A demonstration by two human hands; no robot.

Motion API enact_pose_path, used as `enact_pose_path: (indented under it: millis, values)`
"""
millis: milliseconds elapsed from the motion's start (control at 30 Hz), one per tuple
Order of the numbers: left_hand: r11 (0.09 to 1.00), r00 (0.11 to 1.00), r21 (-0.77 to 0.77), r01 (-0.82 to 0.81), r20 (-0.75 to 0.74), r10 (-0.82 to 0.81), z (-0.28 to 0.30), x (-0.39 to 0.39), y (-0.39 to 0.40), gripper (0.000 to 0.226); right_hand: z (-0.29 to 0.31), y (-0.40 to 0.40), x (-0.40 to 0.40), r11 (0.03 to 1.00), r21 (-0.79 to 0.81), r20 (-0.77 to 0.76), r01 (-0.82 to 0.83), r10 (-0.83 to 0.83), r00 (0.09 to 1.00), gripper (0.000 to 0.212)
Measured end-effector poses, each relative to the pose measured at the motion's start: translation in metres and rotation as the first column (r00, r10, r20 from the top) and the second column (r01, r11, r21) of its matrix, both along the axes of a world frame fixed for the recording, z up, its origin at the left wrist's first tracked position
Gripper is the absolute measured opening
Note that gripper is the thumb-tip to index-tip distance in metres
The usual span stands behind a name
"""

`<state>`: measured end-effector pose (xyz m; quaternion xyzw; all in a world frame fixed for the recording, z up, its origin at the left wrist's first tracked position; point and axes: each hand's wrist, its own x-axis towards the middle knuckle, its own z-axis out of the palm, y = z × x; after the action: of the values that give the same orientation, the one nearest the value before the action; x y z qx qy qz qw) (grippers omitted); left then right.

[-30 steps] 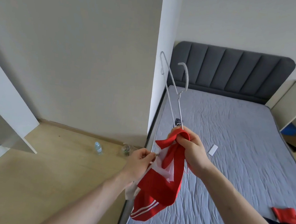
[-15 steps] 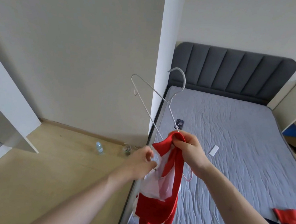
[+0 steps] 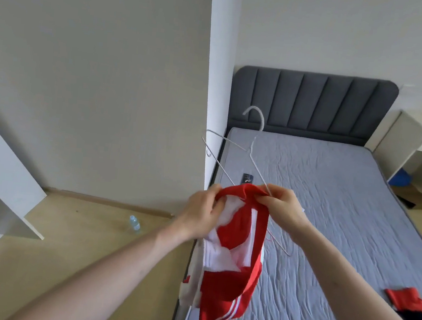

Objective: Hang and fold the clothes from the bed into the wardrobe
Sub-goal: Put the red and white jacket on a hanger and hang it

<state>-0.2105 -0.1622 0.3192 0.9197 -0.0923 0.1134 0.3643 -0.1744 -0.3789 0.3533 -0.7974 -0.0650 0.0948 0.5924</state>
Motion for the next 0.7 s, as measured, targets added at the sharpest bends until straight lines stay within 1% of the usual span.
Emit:
enact_pose_path:
  millis: [67, 133, 200, 267, 367, 533, 700]
  values:
    - [0.994, 0.996, -0.059, -0.092, 0.009, 0.092, 0.002, 0.011, 0.012, 0.015, -0.002, -0.021, 0.003, 0.995, -0.100, 0.057, 0.020, -0.014, 0.998, 0.014]
    - [0.981, 0.986, -0.099, -0.166, -0.002, 0.167, 0.004, 0.022, 0.026, 0.020, -0.001, -0.037, -0.002, 0.981, -0.185, 0.105, 0.064, -0.045, 0.993, 0.010]
    - [0.966, 0.971, -0.095, -0.239, -0.045, 0.236, 0.008, 0.034, 0.038, 0.024, 0.002, -0.048, -0.007, 0.970, -0.230, 0.148, 0.079, -0.045, 0.988, 0.022]
    - [0.948, 0.947, -0.067, -0.312, -0.095, 0.306, 0.010, 0.047, 0.051, 0.028, 0.007, -0.056, -0.012, 0.971, -0.220, 0.175, 0.092, -0.054, 0.983, 0.024]
    - [0.927, 0.919, -0.020, -0.374, -0.145, 0.367, 0.010, 0.062, 0.072, 0.034, 0.018, -0.066, -0.019, 0.973, -0.183, 0.230, 0.139, -0.095, 0.968, 0.025]
    - [0.896, 0.884, 0.006, -0.443, -0.161, 0.438, 0.013, 0.073, 0.094, 0.038, 0.035, -0.075, -0.029, 0.978, -0.171, 0.265, 0.116, -0.068, 0.962, 0.028]
    - [0.864, 0.848, 0.026, -0.503, -0.178, 0.499, 0.017, 0.081, 0.108, 0.030, 0.041, -0.075, -0.034, 0.985, -0.155, 0.265, 0.071, -0.028, 0.964, 0.029]
